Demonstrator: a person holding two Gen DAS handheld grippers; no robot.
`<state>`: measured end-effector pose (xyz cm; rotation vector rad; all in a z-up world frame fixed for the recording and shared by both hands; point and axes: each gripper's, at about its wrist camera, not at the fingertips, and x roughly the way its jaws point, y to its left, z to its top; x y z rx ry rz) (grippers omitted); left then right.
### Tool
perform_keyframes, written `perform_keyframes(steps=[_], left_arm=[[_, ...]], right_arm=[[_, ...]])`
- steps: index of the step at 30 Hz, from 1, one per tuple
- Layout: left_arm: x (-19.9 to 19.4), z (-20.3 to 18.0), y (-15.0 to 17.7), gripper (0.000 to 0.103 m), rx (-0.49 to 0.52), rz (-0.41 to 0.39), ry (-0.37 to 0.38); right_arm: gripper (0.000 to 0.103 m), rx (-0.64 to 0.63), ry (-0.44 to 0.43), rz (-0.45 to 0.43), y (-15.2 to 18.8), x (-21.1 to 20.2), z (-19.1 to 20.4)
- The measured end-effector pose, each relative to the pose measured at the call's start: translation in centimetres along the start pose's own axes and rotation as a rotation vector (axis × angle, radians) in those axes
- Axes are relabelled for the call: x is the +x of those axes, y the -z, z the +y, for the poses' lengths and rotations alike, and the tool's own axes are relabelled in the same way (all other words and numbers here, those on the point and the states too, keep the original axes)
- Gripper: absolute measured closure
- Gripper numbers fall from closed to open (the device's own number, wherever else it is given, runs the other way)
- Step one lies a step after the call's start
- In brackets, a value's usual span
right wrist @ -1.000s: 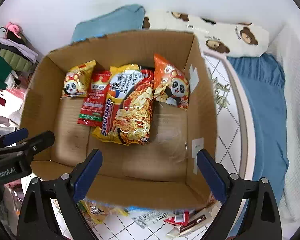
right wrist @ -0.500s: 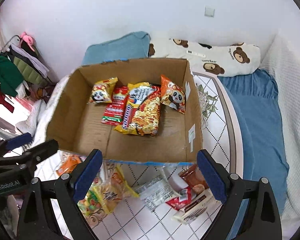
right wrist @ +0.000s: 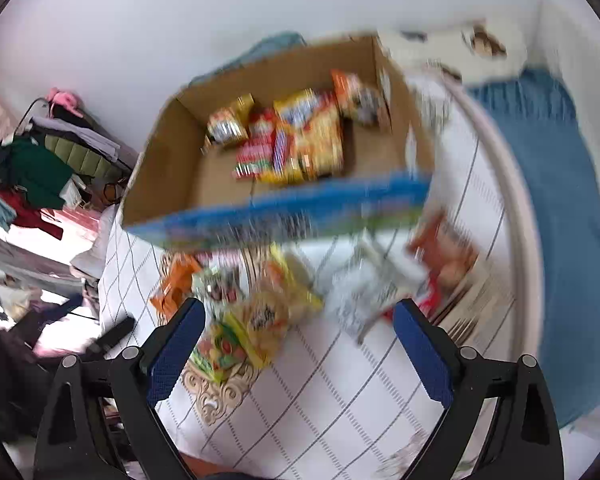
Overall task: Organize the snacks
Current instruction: 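Grasp the watermelon candy bag with left tool while right tool grasps the cracker bag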
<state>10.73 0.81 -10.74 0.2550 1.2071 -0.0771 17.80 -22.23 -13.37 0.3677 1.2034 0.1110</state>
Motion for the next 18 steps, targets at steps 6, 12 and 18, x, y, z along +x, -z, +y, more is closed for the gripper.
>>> perform_keyframes(steps=[6, 12, 18], left_arm=[[9.5, -3.6, 3.1, 0.008, 0.263, 0.203, -0.087], [13.3, -5.8, 3.0, 0.04, 0.313, 0.247, -0.073], [12.9, -1.8, 5.7, 0.044, 0.005, 0.301, 0.016]], right_arm=[[0.027, 0.099, -0.041, 0.108, 2.9, 4.8, -2.0], [0.027, 0.163, -0.049, 0.164, 3.3, 8.1, -3.0], [0.027, 0.238, -0.072, 0.227, 2.4, 13.0, -1.5]])
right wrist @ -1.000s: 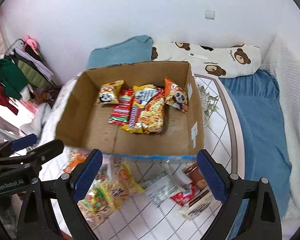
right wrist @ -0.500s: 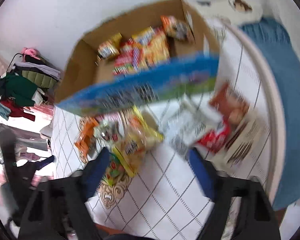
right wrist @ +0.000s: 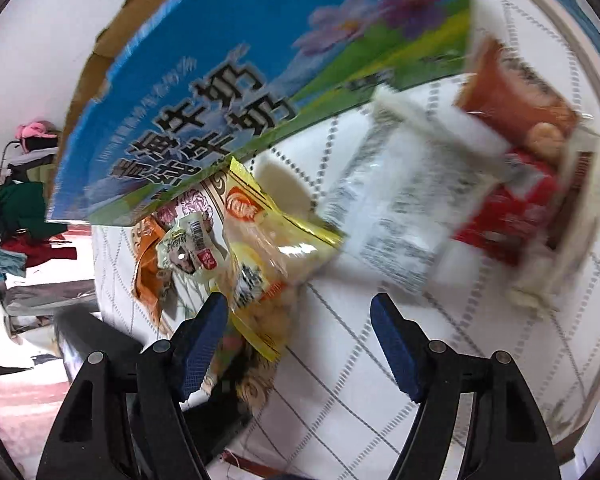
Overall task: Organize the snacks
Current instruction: 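Grasp the watermelon candy bag with left tool while right tool grasps the cracker bag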
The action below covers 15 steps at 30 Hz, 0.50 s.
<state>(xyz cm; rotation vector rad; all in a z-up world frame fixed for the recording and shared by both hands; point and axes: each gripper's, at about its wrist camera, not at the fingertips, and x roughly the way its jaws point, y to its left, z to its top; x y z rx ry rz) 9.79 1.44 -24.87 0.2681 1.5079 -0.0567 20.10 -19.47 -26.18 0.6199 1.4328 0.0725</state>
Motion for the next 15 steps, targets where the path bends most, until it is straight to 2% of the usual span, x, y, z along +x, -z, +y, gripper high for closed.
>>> perform_keyframes(steps=[4, 7, 11, 15], left_arm=[[0.9, 2.9, 2.3, 0.044, -0.191, 0.054, 0.069], [1.9, 4.7, 3.4, 0.044, -0.31, 0.083, 0.137], [2.0, 5.4, 3.8, 0.044, -0.325, 0.083, 0.167], [2.8, 7.4, 4.2, 0.043, -0.33, 0.092, 0.181]], right_arm=[[0.027, -0.02, 0.08, -0.003, -1.3, 3.2, 2.7], [0.029, -0.162, 0.21, 0.017, -1.9, 6.0, 5.5], [0.038, -0.425, 0.275, 0.034, -0.5, 6.9, 7.7], [0.039, -0.671, 0.327, 0.195, 2.9, 7.2, 7.5]])
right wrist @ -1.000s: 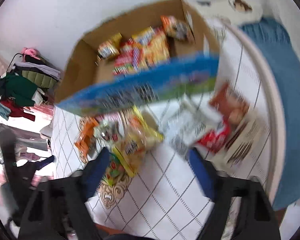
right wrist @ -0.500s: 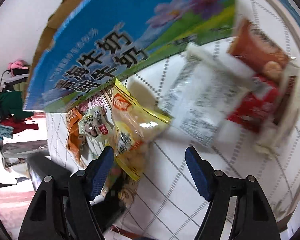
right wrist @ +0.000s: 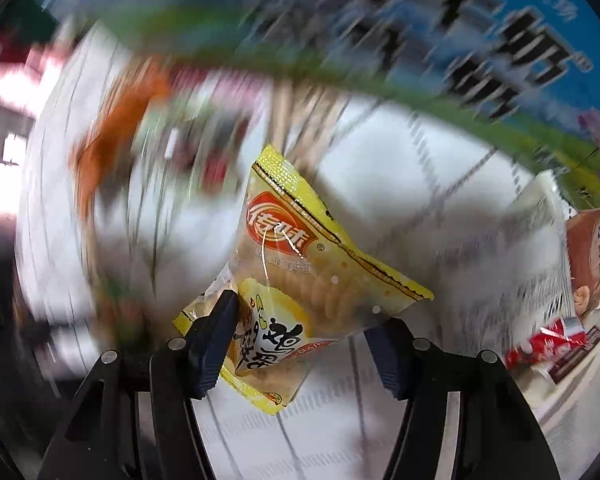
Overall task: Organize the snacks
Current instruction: 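Grasp the watermelon candy bag with left tool while right tool grasps the cracker bag, then carry both bags into the box and open both tools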
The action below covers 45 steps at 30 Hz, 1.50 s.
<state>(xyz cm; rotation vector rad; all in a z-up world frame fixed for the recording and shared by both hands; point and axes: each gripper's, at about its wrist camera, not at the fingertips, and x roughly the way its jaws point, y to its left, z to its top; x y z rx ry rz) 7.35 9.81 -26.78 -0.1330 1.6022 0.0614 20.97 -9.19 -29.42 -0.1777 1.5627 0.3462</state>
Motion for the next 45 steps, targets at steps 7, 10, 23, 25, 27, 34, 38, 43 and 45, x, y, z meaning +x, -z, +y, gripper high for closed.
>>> perform_keyframes(steps=[7, 10, 23, 25, 27, 34, 38, 43, 45], left_arm=[[1.7, -0.5, -1.0, 0.039, -0.008, 0.015, -0.002], [1.7, -1.1, -1.2, 0.039, -0.037, 0.033, 0.057], [3.1, -4.1, -0.4, 0.039, 0.012, 0.006, 0.037], [3.2, -5.1, 0.0, 0.041, 0.019, -0.008, 0.02], [3.3, -5.4, 0.1, 0.047, 0.02, -0.023, 0.003], [1.9, -5.9, 0.2, 0.055, 0.03, -0.059, -0.017], [1.0, -6.4, 0.5, 0.056, 0.043, -0.071, -0.017], [-1.2, -7.1, 0.2, 0.056, 0.073, -0.096, 0.005], [-2.3, -7.6, 0.4, 0.056, 0.082, -0.103, 0.032]], right_arm=[[0.023, -0.088, 0.058, 0.085, 4.1, 0.9, 0.5], [0.022, 0.104, -0.029, -0.005, 5.0, -0.3, -1.5], [0.021, 0.389, -0.043, -0.08, 6.8, 2.9, -3.2], [0.022, 0.374, -0.017, -0.089, 6.9, 3.5, -2.7], [0.024, 0.371, -0.005, -0.096, 6.7, 3.8, -2.4], [0.046, 0.321, 0.051, -0.146, 9.4, 4.2, 1.1], [0.055, 0.33, 0.003, -0.189, 11.2, 3.0, 0.9], [0.061, 0.345, -0.049, -0.21, 12.2, 1.1, -0.2], [0.061, 0.35, -0.079, -0.215, 12.4, 0.1, -0.6]])
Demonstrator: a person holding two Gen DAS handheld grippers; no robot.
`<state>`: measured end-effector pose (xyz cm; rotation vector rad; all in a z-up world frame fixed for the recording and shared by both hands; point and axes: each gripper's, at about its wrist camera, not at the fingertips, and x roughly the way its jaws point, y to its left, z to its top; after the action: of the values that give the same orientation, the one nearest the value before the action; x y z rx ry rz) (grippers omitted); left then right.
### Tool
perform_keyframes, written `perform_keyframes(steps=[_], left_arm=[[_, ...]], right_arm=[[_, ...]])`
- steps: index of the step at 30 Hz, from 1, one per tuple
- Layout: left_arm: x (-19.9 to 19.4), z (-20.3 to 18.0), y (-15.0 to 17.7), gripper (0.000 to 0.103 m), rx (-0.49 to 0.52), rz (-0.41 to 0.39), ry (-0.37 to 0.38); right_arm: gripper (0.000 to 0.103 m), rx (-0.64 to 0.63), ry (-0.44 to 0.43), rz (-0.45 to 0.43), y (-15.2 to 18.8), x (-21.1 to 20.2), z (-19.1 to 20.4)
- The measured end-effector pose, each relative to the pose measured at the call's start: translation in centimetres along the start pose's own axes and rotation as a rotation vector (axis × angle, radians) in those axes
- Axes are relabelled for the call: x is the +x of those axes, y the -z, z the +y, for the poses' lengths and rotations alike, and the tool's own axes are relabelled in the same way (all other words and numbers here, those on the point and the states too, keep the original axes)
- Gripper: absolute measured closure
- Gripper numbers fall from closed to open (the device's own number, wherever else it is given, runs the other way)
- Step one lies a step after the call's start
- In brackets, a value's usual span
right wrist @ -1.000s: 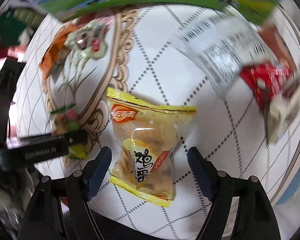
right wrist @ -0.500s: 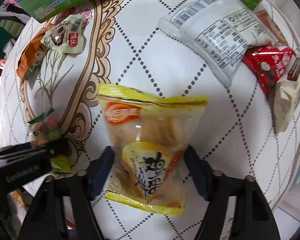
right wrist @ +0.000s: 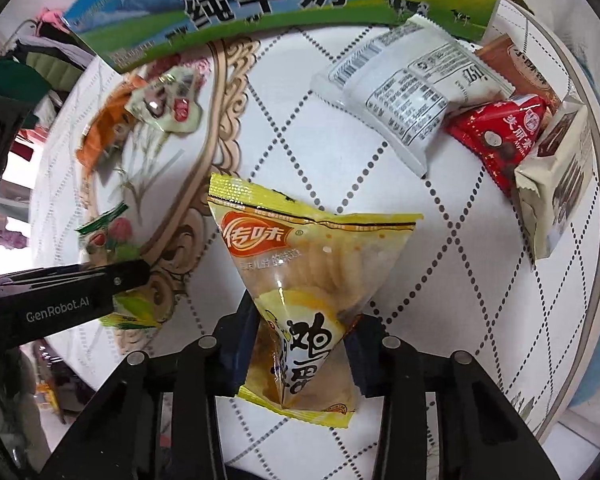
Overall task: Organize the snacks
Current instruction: 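Carry both bags into the box and open both tools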
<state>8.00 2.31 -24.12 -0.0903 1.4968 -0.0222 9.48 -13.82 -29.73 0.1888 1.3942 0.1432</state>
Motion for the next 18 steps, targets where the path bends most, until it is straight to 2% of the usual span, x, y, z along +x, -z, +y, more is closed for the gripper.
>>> perform_keyframes(steps=[5, 10, 13, 16, 18], left_arm=[[-5.9, -2.7, -0.8, 0.056, 0.056, -0.076, 0.088], [-13.6, -6.2, -4.6, 0.056, 0.111, -0.168, 0.219], [-16.8, -7.4, -8.3, 0.055, 0.135, -0.2, 0.269], [-18.3, -9.3, -12.6, 0.055, 0.153, -0.228, 0.251], [-18.0, -10.3, -16.3, 0.055, 0.144, -0.204, 0.248]], right_arm=[[0.061, 0.009, -0.073, -0.05, -1.2, -5.3, -1.0], [0.061, 0.0, -0.119, -0.169, -4.6, -12.6, -2.7], [0.061, -0.02, -0.123, -0.257, -8.6, -17.4, -3.7], [0.061, -0.04, -0.1, -0.317, -13.5, -20.6, -4.7], [0.061, -0.052, -0.066, -0.354, -16.9, -21.7, -5.1]])
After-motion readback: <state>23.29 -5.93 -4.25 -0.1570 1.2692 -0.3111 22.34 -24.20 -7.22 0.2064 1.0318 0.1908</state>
